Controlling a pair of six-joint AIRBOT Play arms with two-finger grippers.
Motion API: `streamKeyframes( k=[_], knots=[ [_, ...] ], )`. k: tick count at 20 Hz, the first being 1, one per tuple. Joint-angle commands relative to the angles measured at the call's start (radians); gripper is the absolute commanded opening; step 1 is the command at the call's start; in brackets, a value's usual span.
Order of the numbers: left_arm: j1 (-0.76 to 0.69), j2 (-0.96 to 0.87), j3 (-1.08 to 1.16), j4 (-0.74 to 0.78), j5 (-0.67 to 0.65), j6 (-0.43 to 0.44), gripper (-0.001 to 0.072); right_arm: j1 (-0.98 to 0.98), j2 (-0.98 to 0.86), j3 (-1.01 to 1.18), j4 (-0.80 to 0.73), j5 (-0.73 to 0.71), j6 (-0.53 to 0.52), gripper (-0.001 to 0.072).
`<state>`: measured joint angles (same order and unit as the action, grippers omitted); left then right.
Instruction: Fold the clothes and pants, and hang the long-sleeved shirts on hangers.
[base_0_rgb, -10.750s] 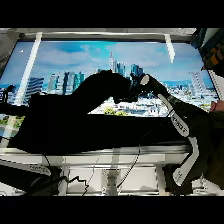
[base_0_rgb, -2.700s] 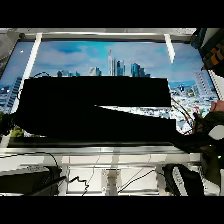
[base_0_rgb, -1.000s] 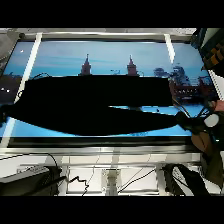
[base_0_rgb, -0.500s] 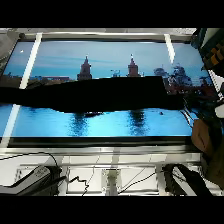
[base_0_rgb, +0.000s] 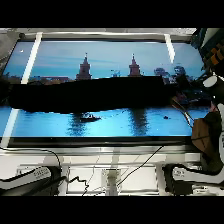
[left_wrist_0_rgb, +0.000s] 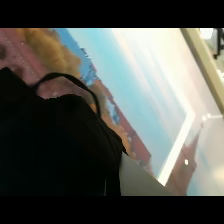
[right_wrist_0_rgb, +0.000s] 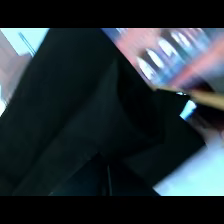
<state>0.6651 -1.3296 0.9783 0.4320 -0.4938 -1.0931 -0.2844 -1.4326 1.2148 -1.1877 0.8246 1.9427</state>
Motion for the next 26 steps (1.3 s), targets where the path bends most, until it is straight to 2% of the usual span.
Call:
streamKeyframes(
  k=[1, 5, 7, 12, 13, 14, 15, 16, 18, 20, 22, 26],
  knots=[
    [-0.024, -0.040, 0.003, 0.008, 0.075, -0.019, 0.0019, 0.026, -0.108, 0.130, 0.003, -0.011, 0.006, 0.0008],
    [-0.044, -0.106, 0.023, -0.003, 0.109, -0.019, 0.0020, 0.049, -0.169, 0.143, 0.013, -0.133, 0.103, 0.0008],
    [-0.048, -0.143, 0.037, -0.071, 0.116, -0.019, 0.0021, 0.057, -0.198, 0.143, 0.029, -0.187, 0.145, 0.0008],
    [-0.071, -0.197, 0.083, -0.112, 0.117, -0.015, 0.0023, 0.092, -0.246, 0.143, 0.066, -0.302, 0.144, 0.0008],
    [-0.075, -0.200, 0.093, -0.112, 0.116, -0.014, 0.0045, 0.092, -0.251, 0.143, 0.066, -0.302, 0.143, 0.0010],
    [-0.080, -0.198, 0.103, -0.111, 0.115, -0.013, 0.0255, 0.092, -0.252, 0.143, 0.056, -0.303, 0.133, 0.0056],
    [-0.082, -0.196, 0.111, -0.111, 0.103, 0.004, 0.0541, 0.092, -0.251, 0.143, 0.058, -0.309, 0.111, 0.0249],
    [-0.082, -0.196, 0.125, -0.111, 0.077, 0.035, 0.0663, 0.092, -0.248, 0.145, 0.058, -0.314, 0.054, 0.0345],
    [-0.079, -0.192, 0.154, -0.111, 0.026, 0.090, 0.0661, 0.092, -0.240, 0.163, 0.058, -0.287, -0.098, 0.0344],
    [-0.079, -0.168, 0.170, -0.111, 0.026, 0.120, 0.0660, 0.092, -0.238, 0.203, 0.057, -0.233, -0.183, 0.0345],
    [-0.076, -0.128, 0.174, -0.111, 0.026, 0.190, 0.0660, 0.092, -0.233, 0.241, 0.058, -0.196, -0.203, 0.0345],
    [-0.021, -0.029, 0.174, -0.094, -0.032, 0.200, 0.0660, 0.092, -0.206, 0.286, 0.048, -0.115, -0.211, 0.0345]
  ],
)
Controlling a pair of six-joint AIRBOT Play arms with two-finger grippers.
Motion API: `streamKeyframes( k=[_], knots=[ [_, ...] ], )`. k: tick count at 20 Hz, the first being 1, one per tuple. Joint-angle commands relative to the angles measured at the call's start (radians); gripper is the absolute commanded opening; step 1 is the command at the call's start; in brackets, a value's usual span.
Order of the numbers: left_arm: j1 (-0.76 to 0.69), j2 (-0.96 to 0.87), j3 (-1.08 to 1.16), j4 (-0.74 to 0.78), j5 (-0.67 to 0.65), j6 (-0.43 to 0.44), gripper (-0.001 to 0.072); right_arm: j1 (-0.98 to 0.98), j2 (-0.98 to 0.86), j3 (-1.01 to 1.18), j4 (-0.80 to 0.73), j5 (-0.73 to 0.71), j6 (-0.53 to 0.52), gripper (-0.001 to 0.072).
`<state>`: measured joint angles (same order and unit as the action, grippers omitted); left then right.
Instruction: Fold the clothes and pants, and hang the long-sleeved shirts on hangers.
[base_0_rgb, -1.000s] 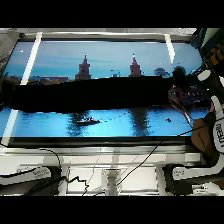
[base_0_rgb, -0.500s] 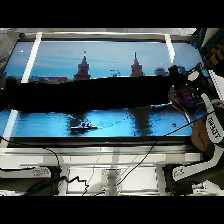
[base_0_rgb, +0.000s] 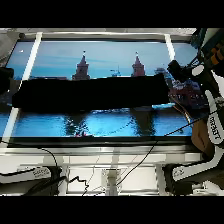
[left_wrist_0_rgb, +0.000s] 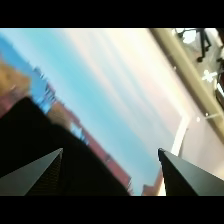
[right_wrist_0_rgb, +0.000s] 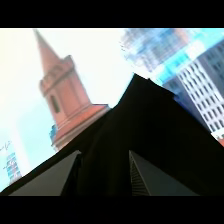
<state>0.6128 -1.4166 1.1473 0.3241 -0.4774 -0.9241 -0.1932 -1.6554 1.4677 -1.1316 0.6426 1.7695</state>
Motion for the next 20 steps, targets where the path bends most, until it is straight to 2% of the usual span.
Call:
streamKeyframes(
  k=[1, 2, 5, 6, 7, 9, 11, 12, 13, 14, 17, 20],
  knots=[
    [0.063, 0.088, 0.005, 0.050, -0.090, 0.023, 0.0660, 0.001, 0.030, 0.037, -0.028, 0.089, -0.038, 0.0346],
    [0.103, 0.114, 0.004, 0.116, -0.142, -0.031, 0.0659, 0.000, 0.049, 0.036, -0.064, 0.113, -0.044, 0.0346],
    [0.254, 0.153, 0.004, 0.502, -0.399, -0.355, 0.0662, 0.000, 0.102, 0.036, -0.138, 0.184, -0.139, 0.0346],
    [0.296, 0.150, -0.001, 0.595, -0.491, -0.397, 0.0662, 0.000, 0.114, 0.036, -0.145, 0.200, -0.161, 0.0345],
    [0.336, 0.151, -0.023, 0.634, -0.551, -0.389, 0.0662, 0.001, 0.122, 0.036, -0.150, 0.211, -0.167, 0.0346],
    [0.394, 0.165, -0.101, 0.596, -0.568, -0.322, 0.0662, 0.001, 0.128, 0.036, -0.148, 0.230, -0.167, 0.0345],
    [0.426, 0.169, -0.193, 0.526, -0.514, -0.279, 0.0663, 0.001, 0.128, 0.036, -0.148, 0.248, -0.167, 0.0345],
    [0.431, 0.166, -0.236, 0.509, -0.468, -0.280, 0.0706, 0.001, 0.128, 0.036, -0.148, 0.254, -0.167, 0.0344],
    [0.430, 0.158, -0.273, 0.488, -0.422, -0.277, 0.0706, 0.001, 0.128, 0.036, -0.148, 0.261, -0.166, 0.0345],
    [0.428, 0.144, -0.296, 0.443, -0.395, -0.235, 0.0706, 0.001, 0.128, 0.036, -0.145, 0.265, -0.166, 0.0345],
    [0.425, 0.059, -0.305, 0.217, -0.385, -0.033, 0.0705, 0.001, 0.128, 0.036, -0.103, 0.267, -0.163, 0.0344],
    [0.422, -0.045, -0.305, 0.086, -0.385, 0.067, 0.0706, 0.001, 0.128, 0.036, -0.023, 0.267, -0.163, 0.0339]
  ],
)
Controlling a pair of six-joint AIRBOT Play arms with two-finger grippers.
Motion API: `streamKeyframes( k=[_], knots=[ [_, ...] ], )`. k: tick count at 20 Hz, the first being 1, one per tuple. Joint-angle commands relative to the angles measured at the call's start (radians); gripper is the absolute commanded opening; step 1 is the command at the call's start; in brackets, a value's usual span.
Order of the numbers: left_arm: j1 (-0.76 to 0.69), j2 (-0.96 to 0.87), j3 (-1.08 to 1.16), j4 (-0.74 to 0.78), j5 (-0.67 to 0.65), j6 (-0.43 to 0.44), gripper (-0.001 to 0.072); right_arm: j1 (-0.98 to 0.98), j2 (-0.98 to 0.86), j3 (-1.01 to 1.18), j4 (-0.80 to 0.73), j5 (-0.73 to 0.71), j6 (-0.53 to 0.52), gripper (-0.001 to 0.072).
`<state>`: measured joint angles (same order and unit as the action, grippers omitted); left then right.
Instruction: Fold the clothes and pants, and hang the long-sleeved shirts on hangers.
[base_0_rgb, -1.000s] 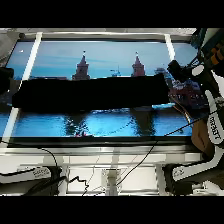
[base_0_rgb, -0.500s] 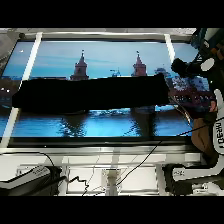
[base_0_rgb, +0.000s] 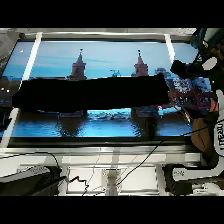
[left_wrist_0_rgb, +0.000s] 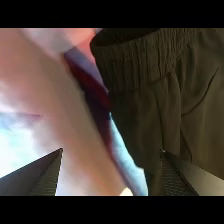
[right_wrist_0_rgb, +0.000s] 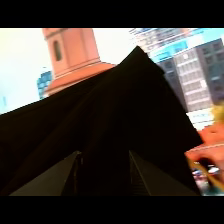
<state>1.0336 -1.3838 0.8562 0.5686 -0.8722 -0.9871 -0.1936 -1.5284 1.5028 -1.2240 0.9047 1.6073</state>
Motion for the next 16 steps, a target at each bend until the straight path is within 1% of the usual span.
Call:
streamKeyframes(
  k=[1, 5, 6, 8, 9, 11, 12, 13, 14, 15, 16],
  knots=[
    [-0.002, -0.111, -0.014, -0.212, 0.009, 0.171, 0.0706, 0.001, 0.001, 0.001, 0.098, 0.003, 0.000, 0.0339],
    [-0.044, -0.192, -0.014, -0.521, 0.010, 0.434, 0.0706, 0.001, 0.001, 0.001, 0.171, 0.003, 0.000, 0.0339],
    [-0.063, -0.206, -0.014, -0.592, 0.018, 0.476, 0.0706, 0.001, 0.001, 0.001, 0.181, 0.007, 0.000, 0.0338],
    [-0.103, -0.233, -0.013, -0.673, 0.073, 0.481, 0.0705, 0.001, 0.001, 0.001, 0.181, 0.021, -0.001, 0.0338],
    [-0.124, -0.246, -0.013, -0.691, 0.105, 0.481, 0.0705, 0.001, 0.001, 0.001, 0.181, 0.028, -0.001, 0.0338],
    [-0.167, -0.274, -0.004, -0.701, 0.151, 0.482, 0.0705, 0.001, 0.001, 0.001, 0.181, 0.045, -0.002, 0.0337],
    [-0.190, -0.288, 0.006, -0.701, 0.154, 0.484, 0.0704, 0.001, 0.001, 0.001, 0.181, 0.051, -0.002, 0.0338],
    [-0.214, -0.303, 0.021, -0.701, 0.155, 0.505, 0.0699, 0.001, 0.001, 0.001, 0.183, 0.058, -0.002, 0.0338],
    [-0.235, -0.311, 0.039, -0.705, 0.160, 0.533, 0.0690, 0.002, 0.001, 0.001, 0.188, 0.074, -0.006, 0.0337],
    [-0.253, -0.314, 0.055, -0.705, 0.183, 0.532, 0.0686, 0.002, 0.001, 0.001, 0.194, 0.094, -0.014, 0.0337],
    [-0.269, -0.314, 0.072, -0.705, 0.215, 0.531, 0.0647, 0.002, 0.000, 0.001, 0.208, 0.122, -0.049, 0.0337]
  ],
)
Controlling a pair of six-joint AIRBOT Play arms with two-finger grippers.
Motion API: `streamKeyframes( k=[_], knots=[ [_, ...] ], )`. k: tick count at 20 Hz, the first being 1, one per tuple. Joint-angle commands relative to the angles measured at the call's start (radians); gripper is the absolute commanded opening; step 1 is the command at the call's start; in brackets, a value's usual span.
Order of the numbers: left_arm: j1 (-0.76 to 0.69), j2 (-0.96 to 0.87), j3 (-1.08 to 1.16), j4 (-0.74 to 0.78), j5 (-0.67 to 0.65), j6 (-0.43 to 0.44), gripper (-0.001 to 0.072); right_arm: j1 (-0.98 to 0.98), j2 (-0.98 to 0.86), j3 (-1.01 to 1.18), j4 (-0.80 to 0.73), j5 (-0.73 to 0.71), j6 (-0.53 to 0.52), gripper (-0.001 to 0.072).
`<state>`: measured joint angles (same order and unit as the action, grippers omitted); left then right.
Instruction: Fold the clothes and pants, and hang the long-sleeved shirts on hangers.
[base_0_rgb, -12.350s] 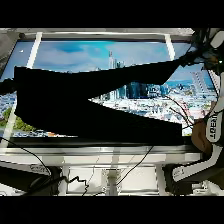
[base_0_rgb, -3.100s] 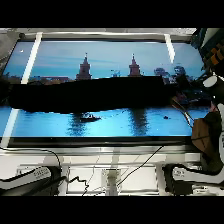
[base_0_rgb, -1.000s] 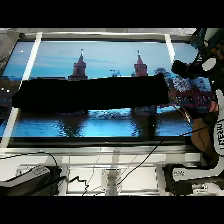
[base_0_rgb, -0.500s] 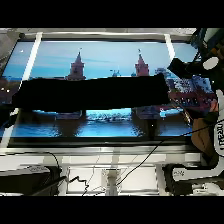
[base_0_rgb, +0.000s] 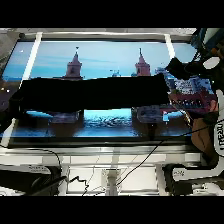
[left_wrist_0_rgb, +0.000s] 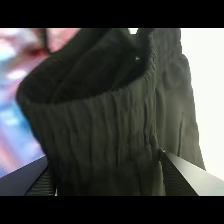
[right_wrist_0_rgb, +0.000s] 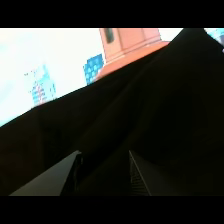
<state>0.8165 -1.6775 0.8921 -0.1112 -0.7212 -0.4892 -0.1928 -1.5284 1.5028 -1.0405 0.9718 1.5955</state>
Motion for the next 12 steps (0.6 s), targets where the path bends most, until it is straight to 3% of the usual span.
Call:
streamKeyframes(
  k=[1, 2, 3, 6, 8, 9, 10, 12],
  knots=[
    [-0.063, -0.020, 0.050, -0.025, 0.080, 0.034, 0.0468, 0.002, 0.001, 0.001, 0.038, 0.084, -0.071, 0.0336],
    [-0.070, -0.020, 0.064, -0.025, 0.081, 0.033, 0.0221, 0.005, 0.001, 0.001, 0.053, 0.115, -0.100, 0.0336],
    [-0.073, -0.017, 0.075, -0.024, 0.068, 0.033, 0.0044, 0.012, 0.001, 0.001, 0.065, 0.138, -0.117, 0.0327],
    [-0.073, 0.017, 0.117, -0.020, 0.005, 0.033, 0.0021, 0.056, 0.001, 0.002, 0.132, 0.166, -0.164, 0.0306],
    [-0.076, 0.070, 0.154, 0.080, -0.042, 0.028, 0.0021, 0.113, 0.001, 0.002, 0.201, 0.130, -0.201, 0.0305],
    [-0.084, 0.105, 0.174, 0.173, -0.051, -0.006, 0.0021, 0.150, 0.001, 0.002, 0.221, 0.087, -0.201, 0.0240],
    [-0.097, 0.140, 0.190, 0.268, -0.051, -0.050, 0.0021, 0.196, 0.001, 0.001, 0.226, 0.019, -0.200, 0.0010],
    [-0.135, 0.217, 0.220, 0.439, -0.058, -0.101, 0.0021, 0.302, 0.000, 0.001, 0.224, -0.161, -0.196, 0.0009]
  ],
)
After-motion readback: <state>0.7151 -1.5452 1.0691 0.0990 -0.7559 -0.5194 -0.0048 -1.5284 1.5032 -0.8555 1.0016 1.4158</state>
